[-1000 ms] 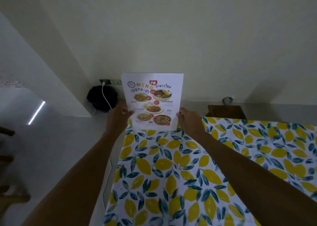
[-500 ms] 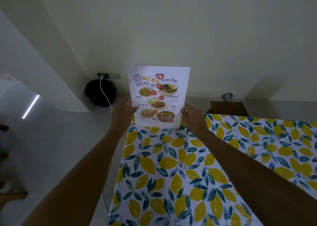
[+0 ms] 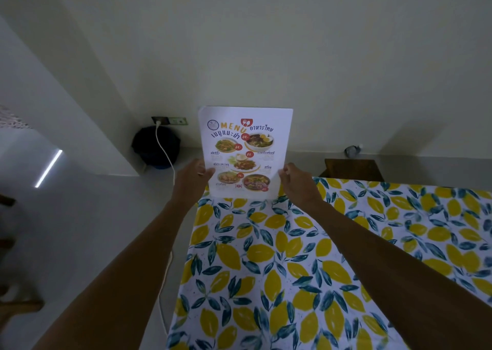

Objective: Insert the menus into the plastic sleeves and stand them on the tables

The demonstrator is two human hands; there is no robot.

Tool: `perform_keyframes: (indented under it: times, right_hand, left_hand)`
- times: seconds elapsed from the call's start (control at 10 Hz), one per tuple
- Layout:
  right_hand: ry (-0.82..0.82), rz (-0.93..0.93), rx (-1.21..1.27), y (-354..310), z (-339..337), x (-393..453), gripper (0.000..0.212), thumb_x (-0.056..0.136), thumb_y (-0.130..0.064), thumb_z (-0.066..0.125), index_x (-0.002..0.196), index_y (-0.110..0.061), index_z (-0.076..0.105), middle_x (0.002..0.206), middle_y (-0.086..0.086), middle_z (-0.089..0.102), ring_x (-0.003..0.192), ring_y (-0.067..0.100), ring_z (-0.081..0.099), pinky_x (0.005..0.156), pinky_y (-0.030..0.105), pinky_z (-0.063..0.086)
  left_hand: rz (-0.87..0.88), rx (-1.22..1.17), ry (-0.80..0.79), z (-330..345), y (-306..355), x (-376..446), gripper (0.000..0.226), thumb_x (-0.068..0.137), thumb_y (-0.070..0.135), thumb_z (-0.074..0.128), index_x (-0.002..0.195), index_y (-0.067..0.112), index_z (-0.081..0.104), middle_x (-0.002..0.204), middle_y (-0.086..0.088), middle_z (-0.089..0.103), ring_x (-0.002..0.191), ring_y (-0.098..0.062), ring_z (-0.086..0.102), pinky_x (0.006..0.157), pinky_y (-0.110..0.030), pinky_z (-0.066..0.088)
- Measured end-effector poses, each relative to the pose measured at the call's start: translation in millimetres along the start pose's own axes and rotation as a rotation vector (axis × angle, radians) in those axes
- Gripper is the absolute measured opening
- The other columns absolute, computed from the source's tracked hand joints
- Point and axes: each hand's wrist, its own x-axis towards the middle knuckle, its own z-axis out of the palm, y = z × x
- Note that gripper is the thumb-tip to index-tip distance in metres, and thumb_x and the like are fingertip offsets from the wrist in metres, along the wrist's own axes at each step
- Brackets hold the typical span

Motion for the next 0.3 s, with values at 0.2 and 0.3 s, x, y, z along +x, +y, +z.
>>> perform_keyframes:
  times: [0.2, 0.3]
  right_hand:
    - [-0.003, 0.047, 0.062, 0.0, -5.9, -4.3, 0.035, 0.098, -0.038, 0.048, 0.108, -0.006, 0.058, 0.104, 0.02, 0.072, 0.094, 0.041, 0.066, 0.079, 0.044, 0.055]
    - [0.021, 0.051, 0.074, 3.2, -8.8, -6.1, 0.035, 0.098, -0.037, 0.048, 0.11, -0.006, 0.058, 0.106, 0.019, 0.072, 0.095, 0.039, 0.067, 0.078, 0.041, 0.052]
  left_hand:
    - [-0.017, 0.028, -0.002, -2.1, 5.7, 0.4, 0.033, 0.092, 0.044, 0.059, 0.106, 0.014, 0.061, 0.093, 0.007, 0.064, 0.08, -0.011, 0.059, 0.066, -0.026, 0.039]
    - [-0.055, 0.003, -0.005, 1.3, -3.9, 2.9, 0.039, 0.089, 0.054, 0.056, 0.1, 0.017, 0.062, 0.091, 0.007, 0.067, 0.08, -0.012, 0.062, 0.068, -0.028, 0.04]
